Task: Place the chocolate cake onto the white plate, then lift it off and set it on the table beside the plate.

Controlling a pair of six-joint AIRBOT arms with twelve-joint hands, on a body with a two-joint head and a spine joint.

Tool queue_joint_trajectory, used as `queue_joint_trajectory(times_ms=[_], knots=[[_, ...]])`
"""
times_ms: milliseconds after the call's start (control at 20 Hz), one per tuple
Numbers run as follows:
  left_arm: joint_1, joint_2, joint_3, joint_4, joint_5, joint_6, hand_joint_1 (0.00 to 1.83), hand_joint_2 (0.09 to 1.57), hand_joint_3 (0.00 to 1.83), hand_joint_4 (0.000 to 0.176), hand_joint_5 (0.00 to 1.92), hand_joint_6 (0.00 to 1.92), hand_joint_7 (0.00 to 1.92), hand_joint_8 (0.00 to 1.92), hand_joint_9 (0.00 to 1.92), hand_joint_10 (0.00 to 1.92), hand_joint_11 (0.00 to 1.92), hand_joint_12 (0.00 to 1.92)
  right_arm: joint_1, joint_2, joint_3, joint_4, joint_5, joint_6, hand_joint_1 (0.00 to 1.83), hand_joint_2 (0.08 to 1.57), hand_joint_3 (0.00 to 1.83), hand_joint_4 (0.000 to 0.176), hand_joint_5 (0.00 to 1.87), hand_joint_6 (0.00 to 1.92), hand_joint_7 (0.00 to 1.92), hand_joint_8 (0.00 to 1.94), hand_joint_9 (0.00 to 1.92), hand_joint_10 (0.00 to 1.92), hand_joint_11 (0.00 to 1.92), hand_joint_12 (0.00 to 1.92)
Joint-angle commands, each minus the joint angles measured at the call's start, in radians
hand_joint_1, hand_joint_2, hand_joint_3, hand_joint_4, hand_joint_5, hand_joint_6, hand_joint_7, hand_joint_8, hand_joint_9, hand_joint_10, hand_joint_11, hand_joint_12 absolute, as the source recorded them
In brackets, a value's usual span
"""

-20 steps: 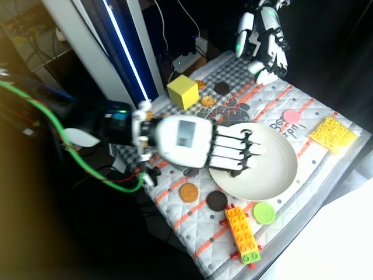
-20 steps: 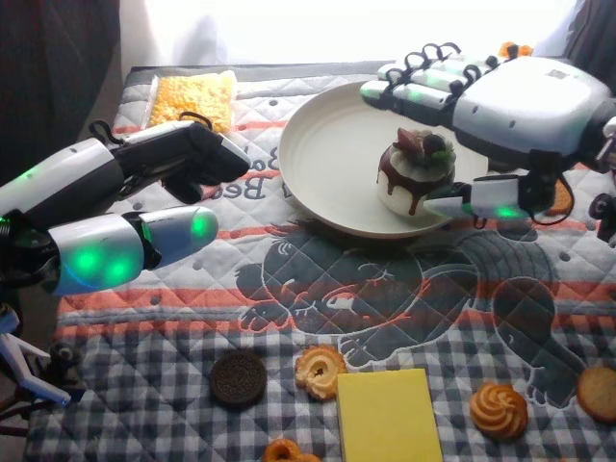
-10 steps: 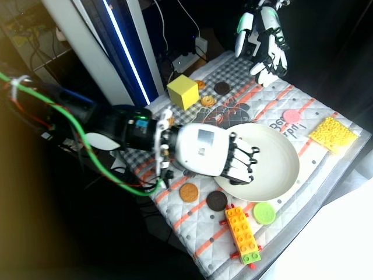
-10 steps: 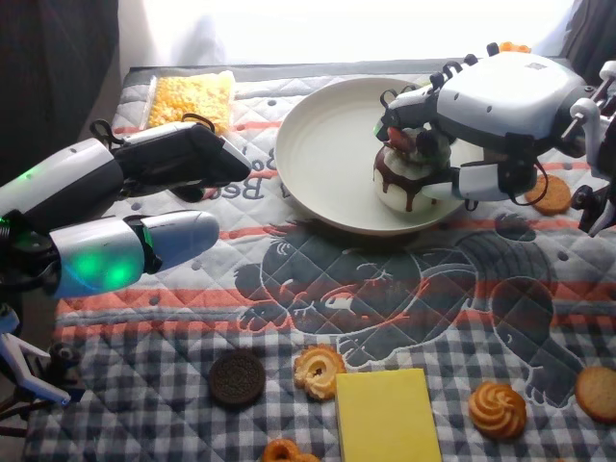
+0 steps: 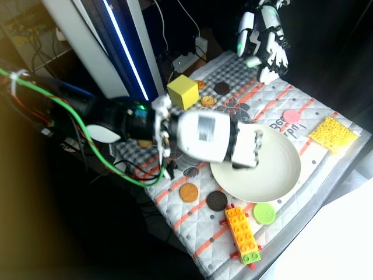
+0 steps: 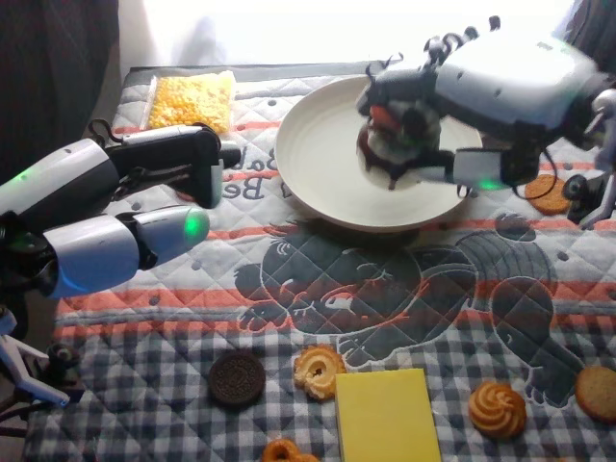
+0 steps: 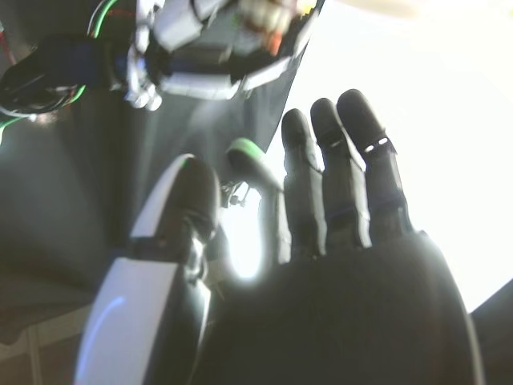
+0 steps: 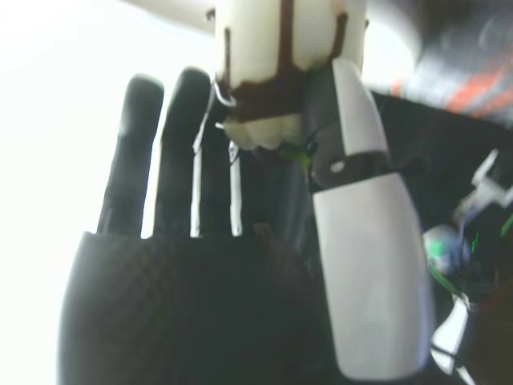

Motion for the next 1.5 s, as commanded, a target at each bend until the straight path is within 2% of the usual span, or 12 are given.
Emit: queue_joint_trajectory(times_ms=[0,250,350,450,500,650,700,750,900,1200,1300,1450], knots=[[0.002,0.012,-0.003,-0.017,-0.140,-0.010,0.59,1.47,0.00,0.176,0.37,1.86,0.34,0.01,0.23,0.14,0.00,1.02,0.011,0.033,-0.018,-0.010,0.181,0.006,1.14,1.31,0.00,0.000,0.76,1.42,0.50,1.62,0.28,1.50,0.08,1.92],[0.032,0.037,-0.019,-0.040,-0.183,-0.010,0.62,1.46,0.00,0.158,0.39,1.83,0.44,0.05,0.31,0.17,0.00,1.27,-0.068,0.164,-0.143,-0.088,0.253,0.029,1.13,1.28,0.00,0.000,0.73,1.35,0.64,1.58,0.52,1.67,0.52,1.92],[0.039,0.047,-0.028,-0.040,-0.197,-0.010,0.63,1.37,0.00,0.000,0.21,1.03,0.44,0.03,0.33,0.30,0.00,1.43,-0.121,0.210,-0.182,-0.093,0.282,0.036,1.13,1.29,0.00,0.000,0.75,1.37,0.60,1.60,0.45,1.67,0.42,1.92],[0.046,0.054,-0.033,-0.040,-0.213,-0.010,0.68,1.35,0.00,0.000,0.25,0.96,0.49,0.05,0.33,0.44,0.00,1.47,-0.183,0.243,-0.199,-0.132,0.305,0.119,1.13,1.29,0.00,0.000,0.66,1.43,0.67,1.57,0.59,1.64,0.60,1.88],[0.048,0.056,-0.035,-0.040,-0.219,-0.010,0.71,1.42,0.00,0.106,0.44,1.73,0.52,0.10,0.23,0.79,0.00,1.53,-0.212,0.249,-0.198,-0.149,0.309,0.165,1.19,1.30,0.00,0.000,0.69,1.28,0.64,1.73,0.59,1.85,0.63,1.90],[0.052,0.059,-0.038,-0.040,-0.228,-0.010,0.65,1.44,0.00,0.166,0.42,1.80,0.24,0.87,0.22,1.15,0.07,1.69,-0.290,0.255,-0.201,-0.144,0.314,0.191,1.18,1.26,0.00,0.000,0.72,1.24,0.75,1.59,0.72,1.81,0.79,1.92],[0.052,0.060,-0.040,-0.040,-0.230,-0.010,0.67,1.38,0.00,0.042,0.18,1.24,0.22,0.77,0.19,1.06,0.01,1.65,-0.312,0.255,-0.199,-0.129,0.314,0.196,1.20,1.27,0.00,0.000,0.71,1.19,0.75,1.65,0.78,1.90,0.87,1.92],[0.052,0.061,-0.041,-0.039,-0.233,-0.010,0.65,1.37,0.00,0.018,0.15,0.96,0.24,0.58,0.17,0.90,0.00,1.55,-0.327,0.254,-0.196,-0.117,0.314,0.197,1.19,1.28,0.00,0.000,0.70,1.17,0.71,1.73,0.85,1.92,0.94,1.92],[0.057,0.067,-0.045,-0.039,-0.251,-0.010,0.55,1.31,0.00,0.016,0.14,0.16,0.20,0.04,0.12,0.18,0.00,0.87,-0.365,0.243,-0.186,-0.089,0.313,0.199,1.19,1.28,0.00,0.000,0.71,1.14,0.69,1.75,0.86,1.92,0.93,1.92],[0.062,0.074,-0.048,-0.041,-0.259,-0.010,0.30,1.17,0.00,0.015,0.00,0.00,0.00,0.00,0.00,0.00,0.00,0.04,-0.410,0.215,-0.169,-0.042,0.295,0.199,1.17,1.27,0.00,0.000,0.65,1.32,0.77,1.54,0.79,1.79,0.86,1.92],[0.062,0.072,-0.047,-0.041,-0.259,-0.010,0.20,1.13,0.00,0.081,0.00,0.00,0.00,0.00,0.00,0.00,0.00,0.01,-0.419,0.213,-0.167,-0.035,0.294,0.202,1.04,1.32,0.00,0.000,0.59,1.55,0.48,1.09,0.51,1.51,0.58,1.91],[0.062,0.071,-0.045,-0.041,-0.263,-0.010,0.25,1.14,0.00,0.130,0.00,0.00,0.00,0.00,0.00,0.00,0.00,0.00,-0.421,0.230,-0.172,-0.035,0.295,0.209,0.72,1.18,0.00,0.000,0.04,0.60,0.14,0.34,0.04,0.99,0.02,1.70]])
